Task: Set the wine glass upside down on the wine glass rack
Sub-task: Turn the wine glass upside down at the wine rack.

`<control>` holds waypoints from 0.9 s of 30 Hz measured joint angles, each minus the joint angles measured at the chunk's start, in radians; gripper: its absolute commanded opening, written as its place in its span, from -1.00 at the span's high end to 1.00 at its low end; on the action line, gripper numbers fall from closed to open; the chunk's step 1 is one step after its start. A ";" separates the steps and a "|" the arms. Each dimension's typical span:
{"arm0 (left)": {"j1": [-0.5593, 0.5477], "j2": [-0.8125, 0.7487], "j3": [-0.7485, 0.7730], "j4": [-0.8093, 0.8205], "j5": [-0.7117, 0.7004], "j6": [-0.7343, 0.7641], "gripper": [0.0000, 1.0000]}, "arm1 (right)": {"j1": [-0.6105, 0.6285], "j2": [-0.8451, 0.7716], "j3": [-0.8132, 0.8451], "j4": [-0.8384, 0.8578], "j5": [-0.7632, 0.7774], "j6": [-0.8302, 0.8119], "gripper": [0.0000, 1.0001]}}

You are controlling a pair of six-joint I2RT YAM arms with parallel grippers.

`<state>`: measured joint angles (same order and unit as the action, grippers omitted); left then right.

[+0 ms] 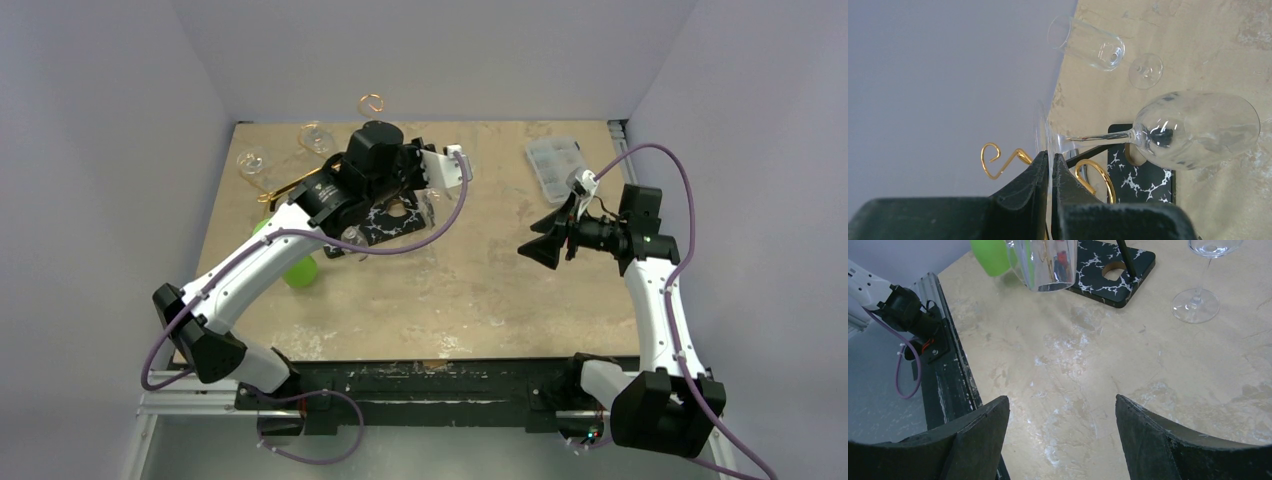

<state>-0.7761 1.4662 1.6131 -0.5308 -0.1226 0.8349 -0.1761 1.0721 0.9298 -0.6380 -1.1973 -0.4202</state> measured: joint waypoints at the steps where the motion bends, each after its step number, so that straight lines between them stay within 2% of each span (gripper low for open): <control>1: 0.004 0.005 0.000 0.001 -0.002 0.000 1.00 | 0.000 -0.001 0.000 0.000 -0.001 0.000 -0.53; 27: 0.043 0.041 -0.013 0.070 -0.018 0.008 1.00 | 0.000 -0.002 0.000 -0.006 -0.010 -0.008 -0.52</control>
<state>-0.7334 1.5074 1.6005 -0.4606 -0.1406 0.8433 -0.1761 1.0706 0.9302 -0.6437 -1.2072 -0.4282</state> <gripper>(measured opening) 0.028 0.761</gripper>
